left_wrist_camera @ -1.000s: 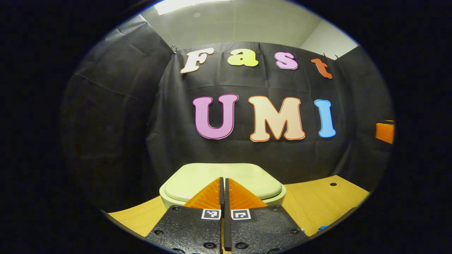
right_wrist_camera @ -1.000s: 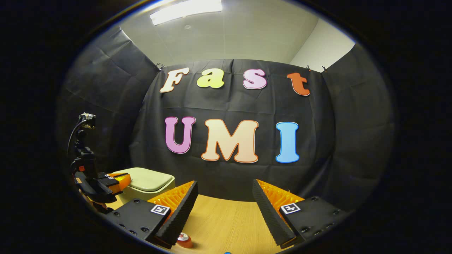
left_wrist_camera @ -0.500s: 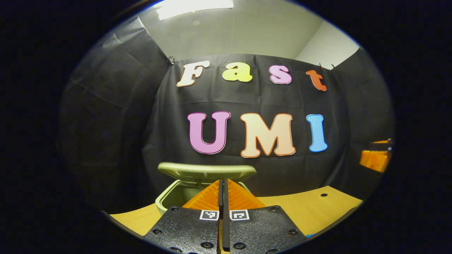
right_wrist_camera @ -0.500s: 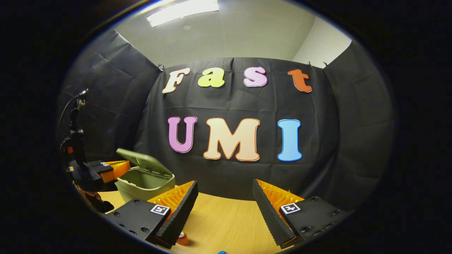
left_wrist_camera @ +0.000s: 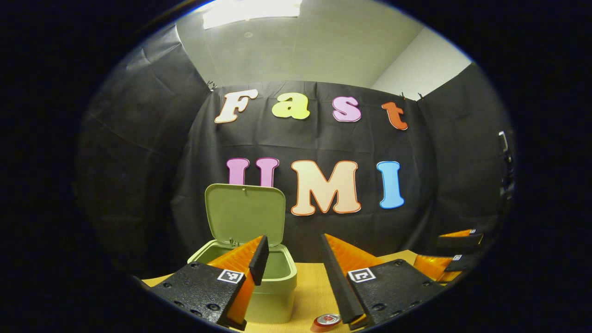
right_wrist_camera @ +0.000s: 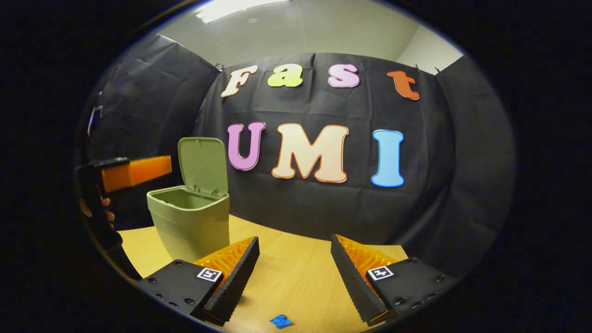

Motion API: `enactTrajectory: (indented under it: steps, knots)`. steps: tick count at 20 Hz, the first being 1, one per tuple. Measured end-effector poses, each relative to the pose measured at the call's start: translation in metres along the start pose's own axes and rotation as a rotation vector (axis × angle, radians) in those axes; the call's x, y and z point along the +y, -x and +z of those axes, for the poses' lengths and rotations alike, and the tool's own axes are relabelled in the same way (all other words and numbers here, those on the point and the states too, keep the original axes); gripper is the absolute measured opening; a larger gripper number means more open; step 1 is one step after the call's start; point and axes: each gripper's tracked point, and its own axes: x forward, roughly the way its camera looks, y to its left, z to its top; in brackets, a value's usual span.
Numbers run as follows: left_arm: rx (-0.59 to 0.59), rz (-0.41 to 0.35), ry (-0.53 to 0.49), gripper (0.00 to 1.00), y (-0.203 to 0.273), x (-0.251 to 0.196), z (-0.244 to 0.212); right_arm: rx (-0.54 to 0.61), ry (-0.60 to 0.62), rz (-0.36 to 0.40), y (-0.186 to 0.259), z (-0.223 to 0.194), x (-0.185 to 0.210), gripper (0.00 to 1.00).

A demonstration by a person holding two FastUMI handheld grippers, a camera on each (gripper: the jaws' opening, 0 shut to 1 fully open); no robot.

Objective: Press the lid of the desktop garbage bin to open it, pick up the crumpled paper on the desktop and throw it into the bin, then pick up the pop can on the desktop and drop it into the bin, and finally close the garbage bin lid.

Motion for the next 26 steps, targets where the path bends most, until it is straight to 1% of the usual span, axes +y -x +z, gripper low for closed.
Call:
enactTrajectory:
  steps: [1, 3, 5, 6, 8, 9, 10, 13, 16, 17, 19, 20, 24, 26]
  knots:
    - [-0.003, 0.002, -0.006, 0.78, 0.003, -0.002, 0.003, 0.028, 0.003, 0.007, -0.001, -0.014, 0.001, 0.98]
    - [-0.011, 0.003, -0.013, 0.89, 0.01, -0.004, 0.007, 0.082, 0.01, 0.018, -0.004, -0.042, 0.004, 0.98]
    - [-0.014, 0.005, -0.019, 0.89, 0.015, -0.005, 0.011, 0.134, 0.012, 0.027, -0.004, -0.067, 0.006, 0.98]
    - [-0.015, 0.008, -0.021, 0.89, 0.017, -0.004, 0.013, 0.162, 0.011, 0.032, -0.005, -0.081, 0.007, 1.0]
    - [-0.019, 0.018, -0.022, 0.89, 0.021, -0.002, 0.017, 0.212, 0.017, 0.04, -0.004, -0.106, 0.01, 0.98]
    - [-0.021, 0.024, -0.026, 0.92, 0.024, 0.0, 0.018, 0.239, 0.025, 0.042, -0.005, -0.12, 0.01, 0.98]
    - [-0.024, 0.032, -0.032, 0.92, 0.026, 0.003, 0.02, 0.269, 0.032, 0.047, -0.005, -0.135, 0.011, 0.99]
    - [-0.033, 0.05, -0.05, 0.94, 0.033, 0.01, 0.025, 0.369, 0.045, 0.065, -0.002, -0.181, 0.016, 0.98]
    - [-0.026, 0.072, -0.061, 0.92, 0.038, 0.019, 0.025, 0.483, 0.043, 0.082, 0.0, -0.23, 0.021, 0.98]
    - [-0.02, 0.082, -0.061, 0.94, 0.039, 0.022, 0.023, 0.524, 0.041, 0.088, 0.004, -0.242, 0.023, 0.99]
    - [-0.003, 0.106, -0.064, 0.92, 0.042, 0.031, 0.018, 0.586, 0.039, 0.092, 0.006, -0.263, 0.023, 0.99]
    - [0.003, 0.117, -0.065, 0.94, 0.042, 0.036, 0.016, 0.61, 0.037, 0.09, 0.006, -0.27, 0.023, 0.99]
    - [0.012, 0.135, -0.087, 0.93, 0.042, 0.043, 0.014, 0.657, 0.05, 0.069, 0.008, -0.292, 0.019, 0.99]
    - [0.014, 0.135, -0.092, 0.92, 0.04, 0.044, 0.014, 0.681, 0.036, 0.083, 0.01, -0.297, 0.023, 0.99]
